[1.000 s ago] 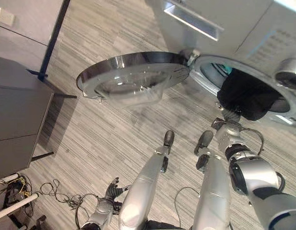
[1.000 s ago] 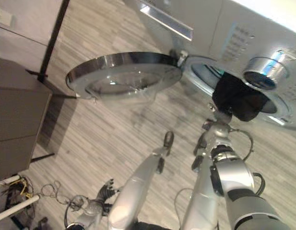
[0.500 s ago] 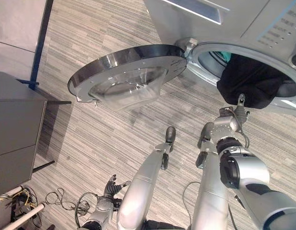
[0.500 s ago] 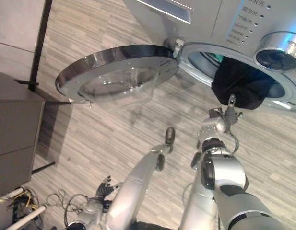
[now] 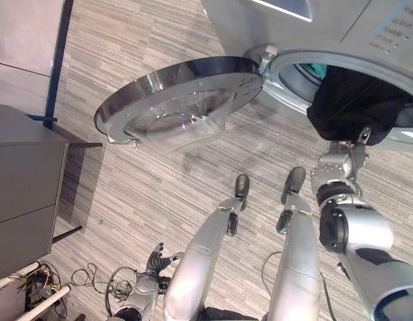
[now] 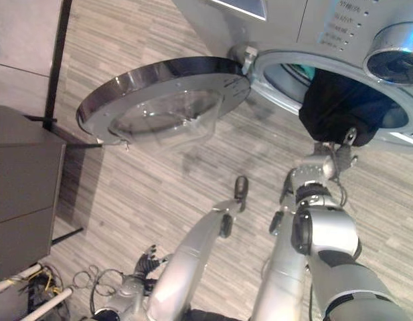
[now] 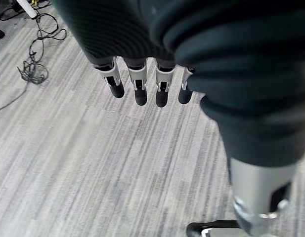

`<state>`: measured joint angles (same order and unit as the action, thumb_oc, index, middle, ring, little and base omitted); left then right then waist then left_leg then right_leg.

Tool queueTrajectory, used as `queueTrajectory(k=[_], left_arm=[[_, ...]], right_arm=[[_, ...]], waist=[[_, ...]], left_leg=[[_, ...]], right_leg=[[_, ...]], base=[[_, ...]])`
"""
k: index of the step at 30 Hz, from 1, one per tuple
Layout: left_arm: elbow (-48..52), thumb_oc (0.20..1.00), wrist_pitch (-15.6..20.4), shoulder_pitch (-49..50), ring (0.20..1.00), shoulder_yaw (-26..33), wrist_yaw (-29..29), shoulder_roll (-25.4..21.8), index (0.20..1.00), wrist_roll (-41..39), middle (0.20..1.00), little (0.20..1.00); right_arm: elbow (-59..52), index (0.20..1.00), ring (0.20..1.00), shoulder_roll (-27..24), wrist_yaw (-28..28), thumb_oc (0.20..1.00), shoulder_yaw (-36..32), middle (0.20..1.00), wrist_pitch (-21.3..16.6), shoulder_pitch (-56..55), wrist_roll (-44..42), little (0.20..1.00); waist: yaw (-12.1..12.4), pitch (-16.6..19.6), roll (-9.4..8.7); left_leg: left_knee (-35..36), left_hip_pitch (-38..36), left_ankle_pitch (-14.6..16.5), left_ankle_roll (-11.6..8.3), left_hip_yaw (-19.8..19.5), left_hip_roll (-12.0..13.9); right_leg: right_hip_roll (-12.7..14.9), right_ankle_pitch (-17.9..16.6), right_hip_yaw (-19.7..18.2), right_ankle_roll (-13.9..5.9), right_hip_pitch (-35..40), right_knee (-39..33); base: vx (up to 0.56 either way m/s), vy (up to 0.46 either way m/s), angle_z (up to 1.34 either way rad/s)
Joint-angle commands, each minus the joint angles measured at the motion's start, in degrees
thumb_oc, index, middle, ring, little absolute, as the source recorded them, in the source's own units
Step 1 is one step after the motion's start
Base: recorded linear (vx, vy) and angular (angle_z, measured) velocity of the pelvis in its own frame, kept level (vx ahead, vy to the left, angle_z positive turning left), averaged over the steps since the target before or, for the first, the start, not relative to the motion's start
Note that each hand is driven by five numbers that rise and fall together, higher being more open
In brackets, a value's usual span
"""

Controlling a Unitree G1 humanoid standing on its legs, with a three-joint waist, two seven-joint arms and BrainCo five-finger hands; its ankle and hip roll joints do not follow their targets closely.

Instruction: Grab the laundry basket,head to the washer,open it,put in the laundry and shut it.

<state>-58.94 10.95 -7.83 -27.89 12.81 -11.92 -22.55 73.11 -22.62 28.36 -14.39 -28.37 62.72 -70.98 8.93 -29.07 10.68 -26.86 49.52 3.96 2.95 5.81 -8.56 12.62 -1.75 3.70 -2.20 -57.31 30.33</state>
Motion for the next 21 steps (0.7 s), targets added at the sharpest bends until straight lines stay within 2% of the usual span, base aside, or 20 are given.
queueTrajectory(k=[1, 6, 7, 8, 9, 10, 11, 15, 16, 17, 18, 21], left_arm=[[2.1, 1.000, -1.1, 3.8, 1.000, -3.7, -1.2, 2.6, 1.000, -1.0, 1.000, 1.000], [3.5, 1.000, -1.0, 4.3, 1.000, -3.9, -1.5, 2.1, 1.000, -1.8, 1.000, 1.000], [3.7, 1.000, -1.0, 5.2, 1.000, -3.3, -1.8, 1.6, 1.000, -3.2, 1.000, 1.000], [3.8, 1.000, -1.0, 5.3, 1.000, -3.3, -1.8, 1.5, 1.000, -3.3, 1.000, 1.000], [4.0, 1.000, -0.9, 5.6, 1.000, -2.6, -1.7, 1.3, 1.000, -4.2, 1.000, 1.000], [4.1, 1.000, -0.9, 6.0, 1.000, -2.5, -1.7, 1.1, 1.000, -4.6, 1.000, 1.000], [3.8, 1.000, -0.9, 6.8, 1.000, -2.0, -1.7, 0.8, 1.000, -4.9, 1.000, 1.000], [3.8, 1.000, -1.0, 7.5, 1.000, -1.7, -1.7, 0.5, 1.000, -5.8, 1.000, 1.000], [3.8, 1.000, -1.1, 7.8, 1.000, -1.8, -1.7, 0.4, 1.000, -5.9, 1.000, 1.000], [3.9, 1.000, -1.1, 8.0, 1.000, -1.8, -1.7, 0.4, 1.000, -6.2, 1.000, 1.000], [4.1, 1.000, -1.1, 8.5, 1.000, -2.2, -1.7, 0.3, 1.000, -6.1, 1.000, 1.000], [4.3, 1.000, -1.2, 9.1, 1.000, -2.3, -1.6, 0.1, 1.000, -5.7, 1.000, 1.000]], right_arm=[[-0.4, 1.000, 1.000, -5.0, -1.0, 1.000, 3.0, 1.000, 0.0, 0.3, 3.0, 1.000], [-1.1, 1.000, 1.000, -4.8, -2.1, 1.000, 4.7, 1.000, 0.9, 0.8, 4.0, 1.000], [-0.2, 1.000, 1.000, -4.7, -2.7, 1.000, 5.3, 1.000, 1.9, 0.1, 4.8, 1.000], [-0.2, 1.000, 1.000, -4.6, -2.7, 1.000, 5.3, 1.000, 2.0, 0.1, 4.8, 1.000], [0.2, 1.000, 1.000, -4.6, -3.1, 1.000, 5.5, 1.000, 2.7, -0.2, 5.1, 1.000], [0.3, 1.000, 1.000, -4.5, -3.4, 1.000, 5.3, 1.000, 2.8, -0.6, 5.2, 1.000], [1.0, 1.000, 1.000, -4.3, -3.5, 1.000, 5.5, 1.000, 3.6, -0.8, 5.9, 1.000], [1.6, 1.000, 1.000, -3.4, -4.4, 1.000, 6.8, 1.000, 4.8, -0.7, 6.9, 1.000], [1.8, 0.915, 0.915, -3.3, -4.4, 0.915, 7.5, 0.915, 5.4, -0.8, 7.9, 0.915], [1.7, 0.667, 0.667, -2.8, -4.5, 0.667, 8.1, 0.667, 5.7, -0.6, 8.4, 0.667], [2.0, 0.200, 0.200, -2.6, -4.0, 0.200, 9.3, 0.200, 6.1, -0.2, 10.3, 0.200], [1.4, 0.200, 0.200, -1.6, -4.2, 0.200, 10.3, 0.200, 6.4, 0.7, 11.4, 0.200]], waist=[[-0.8, -0.7, 7.52], [-0.6, -0.7, 7.36], [-0.8, -0.7, 6.99], [-0.9, -0.7, 6.92], [-0.8, -0.7, 6.88], [-1.0, -0.7, 6.78], [-0.9, -0.7, 6.54], [-0.9, -0.7, 6.08], [-0.8, -0.7, 5.81], [-0.8, -0.7, 5.66], [-0.7, -0.7, 5.40], [-0.6, -0.7, 5.02]], left_leg=[[-7.1, 1.2, 4.5, -2.07, -3.6, -1.4], [-11.5, 4.2, 5.8, -2.07, -3.4, -0.8], [-18.4, 5.4, 10.3, -1.85, -3.6, -0.5], [-19.2, 6.8, 9.5, -1.73, -3.1, -0.4], [-21.7, 6.6, 12.0, -1.76, -3.4, -0.3], [-24.3, 8.5, 11.9, -1.67, -2.7, -0.1], [-28.2, 8.8, 15.1, -1.81, -2.3, -0.1], [-33.1, 10.7, 17.6, -1.68, -2.2, 0.6], [-33.5, 10.9, 17.8, -1.69, -2.3, 0.8], [-34.1, 11.1, 18.2, -1.65, -2.5, 0.9], [-34.4, 11.4, 18.2, -1.66, -2.5, 1.0], [-33.9, 11.4, 18.0, -1.63, -2.8, 1.2]], right_leg=[[-0.1, 4.3, -5.7, -4.63, 2.7, 0.6], [-0.4, 6.4, -5.5, -4.19, -0.3, 6.1], [-0.7, 11.0, -5.7, -3.68, -1.9, 14.1], [-0.5, 10.1, -5.5, -3.32, -3.1, 14.5], [-0.7, 12.9, -5.7, -3.31, -3.3, 17.9], [-0.5, 12.9, -5.2, -2.82, -5.0, 20.4], [-0.9, 16.0, -4.6, -3.10, -5.4, 24.5], [-0.8, 18.8, -3.6, -2.67, -6.8, 28.9], [-0.7, 19.2, -3.2, -2.49, -6.9, 29.5], [-0.6, 19.5, -2.8, -2.40, -6.9, 29.8], [-0.6, 19.6, -2.4, -2.37, -7.0, 30.1], [-0.5, 19.7, -1.7, -2.40, -6.6, 29.8]], base=[[0.00, -0.023, 0.05], [0.02, -0.029, 0.05], [0.04, -0.048, 0.11], [0.15, -0.063, 0.12], [-0.01, -0.032, 0.08], [0.17, -0.082, 0.04], [0.07, -0.069, 0.07], [0.06, -0.076, 0.09], [0.01, -0.076, -0.07], [0.01, -0.086, -0.05], [0.01, -0.061, 0.01], [0.00, -0.047, -0.02]])
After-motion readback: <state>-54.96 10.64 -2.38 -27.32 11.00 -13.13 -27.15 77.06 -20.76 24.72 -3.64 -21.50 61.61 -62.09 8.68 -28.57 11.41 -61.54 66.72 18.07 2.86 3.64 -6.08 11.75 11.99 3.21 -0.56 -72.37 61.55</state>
